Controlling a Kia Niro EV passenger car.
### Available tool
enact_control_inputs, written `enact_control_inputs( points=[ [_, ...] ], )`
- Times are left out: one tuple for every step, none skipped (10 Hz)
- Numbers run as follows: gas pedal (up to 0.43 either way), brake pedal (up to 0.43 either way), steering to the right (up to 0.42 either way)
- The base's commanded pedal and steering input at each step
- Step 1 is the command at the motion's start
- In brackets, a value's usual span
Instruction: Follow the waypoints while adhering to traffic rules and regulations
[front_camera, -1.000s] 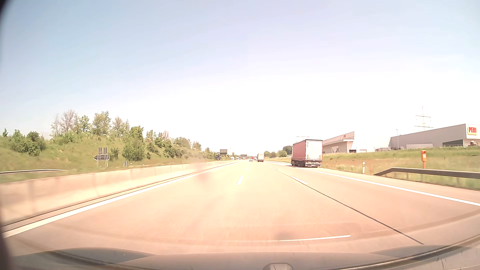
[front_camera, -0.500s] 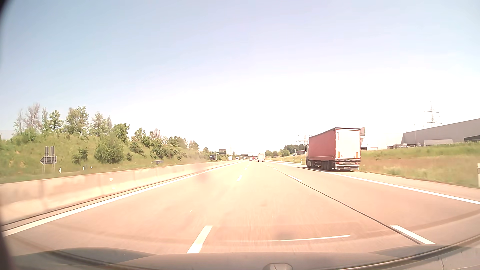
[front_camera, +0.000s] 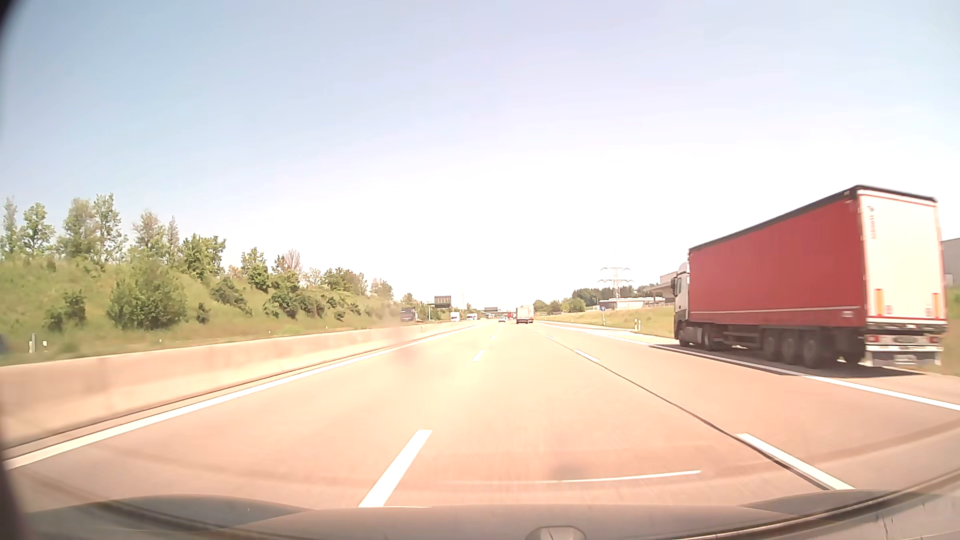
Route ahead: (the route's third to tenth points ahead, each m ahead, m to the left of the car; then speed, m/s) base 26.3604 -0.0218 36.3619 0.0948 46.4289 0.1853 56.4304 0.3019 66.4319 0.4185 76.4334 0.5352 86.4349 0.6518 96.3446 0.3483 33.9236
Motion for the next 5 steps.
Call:
enact_control_inputs(
  points=[
    [0.000,0.000,-0.004],
    [0.000,0.000,-0.004],
    [0.000,0.000,-0.004],
    [0.000,0.000,-0.004],
    [0.000,0.000,-0.004]
  ],
)
